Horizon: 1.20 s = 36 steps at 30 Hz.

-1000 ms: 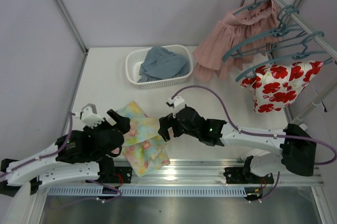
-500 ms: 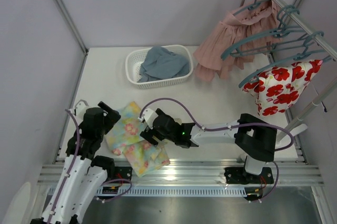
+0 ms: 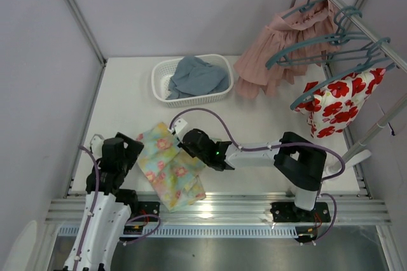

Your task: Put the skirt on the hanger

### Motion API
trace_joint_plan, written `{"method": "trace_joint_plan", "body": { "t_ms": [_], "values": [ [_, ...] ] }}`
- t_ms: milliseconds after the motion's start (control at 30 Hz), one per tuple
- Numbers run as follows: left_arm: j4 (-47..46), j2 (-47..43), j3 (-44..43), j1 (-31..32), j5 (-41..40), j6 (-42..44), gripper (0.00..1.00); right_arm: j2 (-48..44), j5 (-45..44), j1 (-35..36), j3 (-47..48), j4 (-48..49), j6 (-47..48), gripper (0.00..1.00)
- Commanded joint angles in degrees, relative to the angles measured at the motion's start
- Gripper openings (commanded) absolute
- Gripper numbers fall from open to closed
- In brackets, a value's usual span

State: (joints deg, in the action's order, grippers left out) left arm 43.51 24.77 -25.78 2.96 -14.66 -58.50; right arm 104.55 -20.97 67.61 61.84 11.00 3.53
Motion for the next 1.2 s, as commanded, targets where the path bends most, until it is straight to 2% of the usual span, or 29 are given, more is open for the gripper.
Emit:
{"method": "trace_joint_plan", "body": {
  "t_ms": [0, 200, 367, 500, 633, 800, 900, 967, 1067, 1167],
  "values": [
    [-4.65, 1.33, 1.35, -0.76, 3.93, -2.06, 1.00, -4.26, -4.69, -3.18, -0.75, -0.54, -3.26, 0.00],
    [-4.13, 1.24, -0.76, -0.76, -1.95, 1.54, 0.99, -15.31, -1.55, -10.82, -5.41, -7.31, -15.03, 0.00],
    [-6.32, 1.77, -0.06, -0.76, -0.90, 3.03, 1.00, -22.19, -0.30, -14.70, -10.16, -12.48, -19.51, 0.00],
    [-11.06, 2.12, 1.17, -0.76, 3.48, 7.16, 0.98, -26.15, 0.57, -17.69, -10.78, -18.82, -23.55, 0.00],
    [-17.83, 4.84, 2.75, -0.68, 16.37, 12.96, 0.88, -31.94, 7.06, -20.15, -11.22, -18.92, -25.68, 0.00],
    [-23.20, 10.55, 3.10, 1.08, 23.00, 17.63, 0.78, -32.22, 8.58, -20.51, -3.32, -23.46, -27.70, 0.00],
    [-26.09, 12.57, 3.63, 6.60, 22.75, 16.84, 0.73, -30.82, 7.09, -20.51, 0.20, -26.29, -29.28, 0.00],
    [-26.54, 13.98, 3.02, 13.08, 18.99, 16.58, 0.73, -30.64, 6.73, -20.51, 2.13, -26.21, -30.16, 0.00],
    [-25.41, 17.14, 0.82, 18.64, 15.54, 17.19, 0.78, -30.55, 8.13, -20.51, 6.70, -26.73, -31.12, 0.00],
    [-24.44, 17.68, -0.49, 19.01, 14.92, 17.63, 0.81, -30.11, 11.21, -20.24, 13.37, -27.61, -31.57, 0.00]
  ]
}}
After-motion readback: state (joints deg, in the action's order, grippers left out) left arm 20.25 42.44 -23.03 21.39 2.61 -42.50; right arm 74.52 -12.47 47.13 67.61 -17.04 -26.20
